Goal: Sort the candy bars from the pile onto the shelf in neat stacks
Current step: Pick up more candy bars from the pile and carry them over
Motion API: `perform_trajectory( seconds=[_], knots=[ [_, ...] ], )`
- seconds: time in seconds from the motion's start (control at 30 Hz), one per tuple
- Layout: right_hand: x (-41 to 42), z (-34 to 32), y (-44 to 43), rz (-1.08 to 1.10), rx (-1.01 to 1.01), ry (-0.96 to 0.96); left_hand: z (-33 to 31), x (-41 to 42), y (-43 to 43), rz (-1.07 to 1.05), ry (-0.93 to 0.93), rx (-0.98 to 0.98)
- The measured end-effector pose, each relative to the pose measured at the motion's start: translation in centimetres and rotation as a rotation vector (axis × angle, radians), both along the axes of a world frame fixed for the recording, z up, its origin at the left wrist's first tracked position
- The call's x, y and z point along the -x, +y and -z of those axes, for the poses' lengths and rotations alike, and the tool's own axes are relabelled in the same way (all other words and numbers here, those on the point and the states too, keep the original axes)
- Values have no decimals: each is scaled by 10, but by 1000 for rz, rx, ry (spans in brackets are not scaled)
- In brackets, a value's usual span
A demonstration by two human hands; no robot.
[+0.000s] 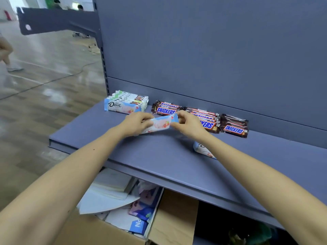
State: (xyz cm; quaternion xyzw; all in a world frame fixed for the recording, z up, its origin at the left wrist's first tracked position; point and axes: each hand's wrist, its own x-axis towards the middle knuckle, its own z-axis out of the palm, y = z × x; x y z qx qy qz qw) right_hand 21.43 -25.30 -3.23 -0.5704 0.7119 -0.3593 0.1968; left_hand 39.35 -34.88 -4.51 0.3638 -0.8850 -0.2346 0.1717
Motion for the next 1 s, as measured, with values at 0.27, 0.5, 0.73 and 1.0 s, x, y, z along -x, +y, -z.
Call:
perform_trajectory(
  seconds=[0.27,0.5,0.73,1.0],
  knots=[
    [-51,11,-56,-179,-69,249,10,-49,-17,-312,-13,150],
    [-89,16,-107,-103,-23,273,42,-89,-14,-500,-15,195],
    [-93,22,-127,-10,13,258,45,-86,-19,-457,-56,222],
    [-94,24,-131,-4,62,221,42,-84,-17,-436,-64,236]
  ],
)
